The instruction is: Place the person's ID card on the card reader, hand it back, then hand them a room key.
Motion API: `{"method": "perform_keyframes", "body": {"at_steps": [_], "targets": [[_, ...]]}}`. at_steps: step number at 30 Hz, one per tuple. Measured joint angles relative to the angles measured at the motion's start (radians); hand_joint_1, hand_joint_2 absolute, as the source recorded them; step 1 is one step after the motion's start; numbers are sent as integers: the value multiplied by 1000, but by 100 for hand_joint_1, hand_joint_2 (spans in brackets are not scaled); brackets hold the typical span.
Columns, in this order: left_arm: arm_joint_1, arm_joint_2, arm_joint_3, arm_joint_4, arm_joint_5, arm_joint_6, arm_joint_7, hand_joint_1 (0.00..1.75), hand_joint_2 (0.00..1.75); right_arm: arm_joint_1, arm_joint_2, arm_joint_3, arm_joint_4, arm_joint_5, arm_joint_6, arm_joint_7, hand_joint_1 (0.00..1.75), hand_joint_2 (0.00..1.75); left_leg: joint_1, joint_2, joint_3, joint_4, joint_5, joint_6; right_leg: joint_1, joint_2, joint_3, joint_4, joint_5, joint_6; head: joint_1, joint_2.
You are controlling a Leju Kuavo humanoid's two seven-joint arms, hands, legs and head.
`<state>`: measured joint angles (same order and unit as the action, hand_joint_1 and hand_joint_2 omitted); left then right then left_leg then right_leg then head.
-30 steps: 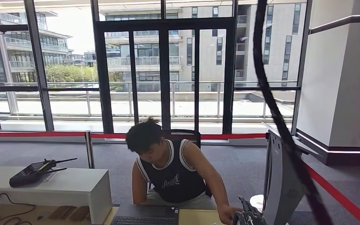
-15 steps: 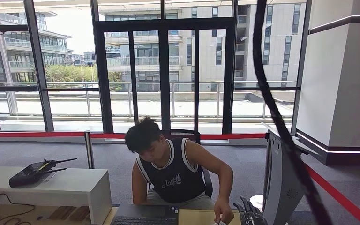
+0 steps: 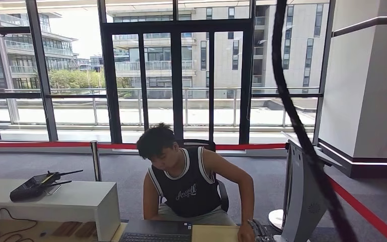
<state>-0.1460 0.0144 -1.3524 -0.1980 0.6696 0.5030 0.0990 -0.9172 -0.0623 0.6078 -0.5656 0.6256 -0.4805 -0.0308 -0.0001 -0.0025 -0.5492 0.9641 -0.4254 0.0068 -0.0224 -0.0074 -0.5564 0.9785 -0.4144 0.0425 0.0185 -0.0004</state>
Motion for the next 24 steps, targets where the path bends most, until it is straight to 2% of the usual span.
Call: {"method": "perform_keyframes", "body": {"at_steps": [4,7,14,24], "targets": [[5,2,1,0,17,5,5,0,0,91,-21,0,-113,-96,92,-11,0,175,0,0,0,0,0,0,0,0,0,0,0,0,0,0],[7,4,4,0,26,11,10,0,0,161,-43,0,-203,-120,121,-2,0,175,0,0,0,0,0,0,0,0,0,0,0,0,0,0],[7,7,12,0,35,17,20,0,0,282,-85,1,-349,-128,135,23,0,175,0,0,0,0,0,0,0,0,0,0,0,0,0,0],[7,8,14,0,20,16,24,0,0,369,-126,4,-443,-51,126,88,0,175,0,0,0,0,0,0,0,0,0,0,0,0,0,0]]}}
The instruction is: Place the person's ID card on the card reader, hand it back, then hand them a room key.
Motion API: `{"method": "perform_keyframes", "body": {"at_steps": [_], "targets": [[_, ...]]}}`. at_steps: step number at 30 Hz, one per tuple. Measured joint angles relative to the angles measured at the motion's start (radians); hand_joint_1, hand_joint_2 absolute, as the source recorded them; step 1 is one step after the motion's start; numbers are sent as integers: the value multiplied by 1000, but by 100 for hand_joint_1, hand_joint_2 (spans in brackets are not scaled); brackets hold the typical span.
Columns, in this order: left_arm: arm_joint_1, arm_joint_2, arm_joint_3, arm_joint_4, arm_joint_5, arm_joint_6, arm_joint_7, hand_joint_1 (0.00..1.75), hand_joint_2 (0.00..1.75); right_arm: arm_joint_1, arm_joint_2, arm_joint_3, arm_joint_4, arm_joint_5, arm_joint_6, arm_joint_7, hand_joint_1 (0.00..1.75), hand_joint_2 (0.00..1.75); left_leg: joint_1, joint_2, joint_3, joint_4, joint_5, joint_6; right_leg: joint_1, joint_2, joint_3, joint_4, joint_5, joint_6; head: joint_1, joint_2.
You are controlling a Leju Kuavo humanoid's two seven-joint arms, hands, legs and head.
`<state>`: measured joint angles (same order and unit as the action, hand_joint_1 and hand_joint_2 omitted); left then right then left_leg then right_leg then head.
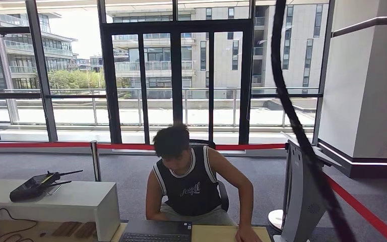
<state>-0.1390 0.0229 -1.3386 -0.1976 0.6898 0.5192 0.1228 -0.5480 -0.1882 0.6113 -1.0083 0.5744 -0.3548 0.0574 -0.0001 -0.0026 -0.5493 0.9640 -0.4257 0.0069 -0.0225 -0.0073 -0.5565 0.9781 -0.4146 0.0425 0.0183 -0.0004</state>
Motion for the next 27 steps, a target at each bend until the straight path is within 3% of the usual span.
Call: {"method": "perform_keyframes", "body": {"at_steps": [7,21,27], "targets": [[-1,0,0,0,-10,0,8,0,0,29,-6,12,-8,126,10,49,0,175,0,0,0,0,0,0,0,0,0,0,0,0,0,0],[-2,0,0,0,-23,0,10,0,0,55,21,58,42,245,41,64,0,175,0,0,-1,0,0,0,0,0,0,0,0,0,0,0],[-2,0,0,0,-25,0,15,0,0,55,33,75,78,324,-7,120,0,175,0,0,-1,0,0,0,0,0,0,0,-1,0,0,0]]}}
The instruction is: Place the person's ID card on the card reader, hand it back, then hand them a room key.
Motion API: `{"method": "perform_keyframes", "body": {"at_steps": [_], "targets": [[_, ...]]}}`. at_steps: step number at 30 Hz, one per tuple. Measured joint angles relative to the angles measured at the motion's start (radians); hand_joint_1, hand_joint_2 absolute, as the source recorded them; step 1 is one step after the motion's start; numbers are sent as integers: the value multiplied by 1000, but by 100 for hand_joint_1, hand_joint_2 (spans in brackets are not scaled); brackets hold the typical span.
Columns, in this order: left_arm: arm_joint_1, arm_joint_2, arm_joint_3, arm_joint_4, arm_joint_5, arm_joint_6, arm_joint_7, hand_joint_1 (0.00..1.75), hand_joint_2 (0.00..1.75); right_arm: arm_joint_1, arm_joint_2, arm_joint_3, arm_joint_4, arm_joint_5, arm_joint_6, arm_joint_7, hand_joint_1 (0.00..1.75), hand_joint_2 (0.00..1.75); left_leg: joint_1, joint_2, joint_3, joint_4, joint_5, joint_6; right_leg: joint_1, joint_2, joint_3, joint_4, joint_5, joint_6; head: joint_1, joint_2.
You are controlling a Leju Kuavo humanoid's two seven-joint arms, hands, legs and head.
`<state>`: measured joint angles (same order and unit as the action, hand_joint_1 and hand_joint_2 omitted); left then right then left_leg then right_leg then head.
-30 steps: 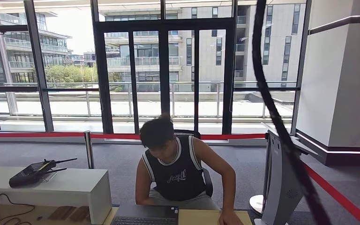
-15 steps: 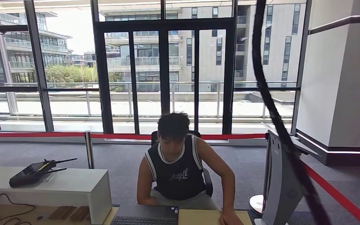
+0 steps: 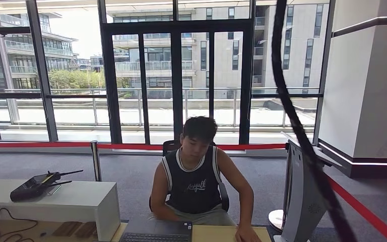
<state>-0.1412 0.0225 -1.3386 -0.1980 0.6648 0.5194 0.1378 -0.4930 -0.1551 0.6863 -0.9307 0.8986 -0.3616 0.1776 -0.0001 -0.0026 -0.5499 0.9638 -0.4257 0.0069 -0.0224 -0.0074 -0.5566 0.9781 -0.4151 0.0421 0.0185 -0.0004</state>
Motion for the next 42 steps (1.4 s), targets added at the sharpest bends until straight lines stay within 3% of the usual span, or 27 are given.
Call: {"method": "perform_keyframes", "body": {"at_steps": [11,32,33,36,37,42], "targets": [[0,0,0,0,-8,6,7,0,0,-13,10,6,90,82,-131,42,0,175,0,0,0,0,0,0,0,0,0,0,0,0,0,0],[0,0,0,0,-8,9,1,0,0,-41,36,7,198,73,-138,24,2,175,0,0,0,0,0,0,0,0,0,0,0,0,0,0],[0,0,0,0,-8,9,1,0,0,-43,38,7,201,72,-138,21,15,175,0,0,0,0,0,0,0,0,0,0,0,0,0,0],[0,0,0,0,-8,9,1,0,0,-50,43,7,211,71,-138,16,136,175,0,0,0,0,0,0,0,0,0,0,0,0,0,0],[0,0,0,0,-8,9,2,0,0,-53,45,7,215,71,-138,14,166,175,0,0,0,0,0,0,0,0,0,0,0,0,0,0],[0,0,0,0,-9,8,3,0,0,-60,54,7,230,62,-134,7,175,175,0,0,0,0,0,0,0,0,0,0,0,0,0,0]]}}
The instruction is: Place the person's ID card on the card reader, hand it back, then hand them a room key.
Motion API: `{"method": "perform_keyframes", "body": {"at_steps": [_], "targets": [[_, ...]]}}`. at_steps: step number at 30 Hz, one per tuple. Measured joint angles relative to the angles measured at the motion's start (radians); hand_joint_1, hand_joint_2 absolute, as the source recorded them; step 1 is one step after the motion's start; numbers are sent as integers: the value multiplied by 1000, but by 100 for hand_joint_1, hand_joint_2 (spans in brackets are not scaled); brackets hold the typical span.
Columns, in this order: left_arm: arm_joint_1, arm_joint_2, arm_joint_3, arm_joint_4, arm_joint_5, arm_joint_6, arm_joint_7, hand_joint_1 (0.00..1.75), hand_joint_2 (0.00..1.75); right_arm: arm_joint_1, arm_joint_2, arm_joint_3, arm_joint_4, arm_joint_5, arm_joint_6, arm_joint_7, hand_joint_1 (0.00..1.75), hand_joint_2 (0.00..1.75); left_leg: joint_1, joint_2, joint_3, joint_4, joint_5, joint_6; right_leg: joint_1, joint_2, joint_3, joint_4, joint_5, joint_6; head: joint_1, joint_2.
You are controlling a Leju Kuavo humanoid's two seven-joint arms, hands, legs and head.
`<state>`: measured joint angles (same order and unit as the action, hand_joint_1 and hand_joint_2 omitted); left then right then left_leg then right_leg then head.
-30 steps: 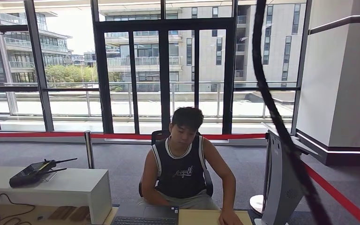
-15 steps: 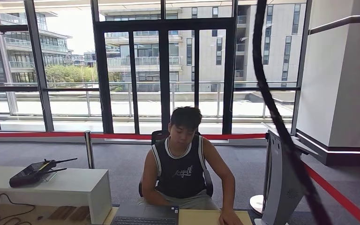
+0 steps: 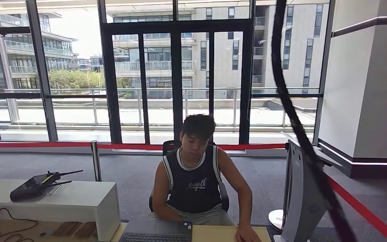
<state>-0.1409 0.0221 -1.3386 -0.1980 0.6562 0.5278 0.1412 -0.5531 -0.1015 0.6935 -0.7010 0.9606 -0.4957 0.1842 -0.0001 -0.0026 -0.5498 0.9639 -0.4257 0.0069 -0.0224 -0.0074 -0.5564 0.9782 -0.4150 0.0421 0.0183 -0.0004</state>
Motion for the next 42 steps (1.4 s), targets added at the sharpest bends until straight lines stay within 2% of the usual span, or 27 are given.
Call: {"method": "perform_keyframes", "body": {"at_steps": [18,28,33,42], "targets": [[0,0,0,0,1,4,-8,0,0,-12,12,0,33,-23,-14,-21,175,175,0,0,0,0,0,0,0,0,0,0,0,0,0,0],[1,-2,0,0,-4,2,-7,0,0,-25,29,-2,32,-36,-137,-58,175,175,0,0,0,0,0,0,0,0,0,0,0,0,0,0],[1,-3,0,0,-21,0,-17,0,0,-61,15,-18,-50,-15,-168,-12,175,175,0,0,0,0,0,0,0,0,0,0,0,0,0,0],[2,-3,0,0,-28,-6,-34,0,0,-97,-39,-70,-282,75,-74,59,175,175,0,0,0,0,0,0,0,0,0,0,1,0,0,0]]}}
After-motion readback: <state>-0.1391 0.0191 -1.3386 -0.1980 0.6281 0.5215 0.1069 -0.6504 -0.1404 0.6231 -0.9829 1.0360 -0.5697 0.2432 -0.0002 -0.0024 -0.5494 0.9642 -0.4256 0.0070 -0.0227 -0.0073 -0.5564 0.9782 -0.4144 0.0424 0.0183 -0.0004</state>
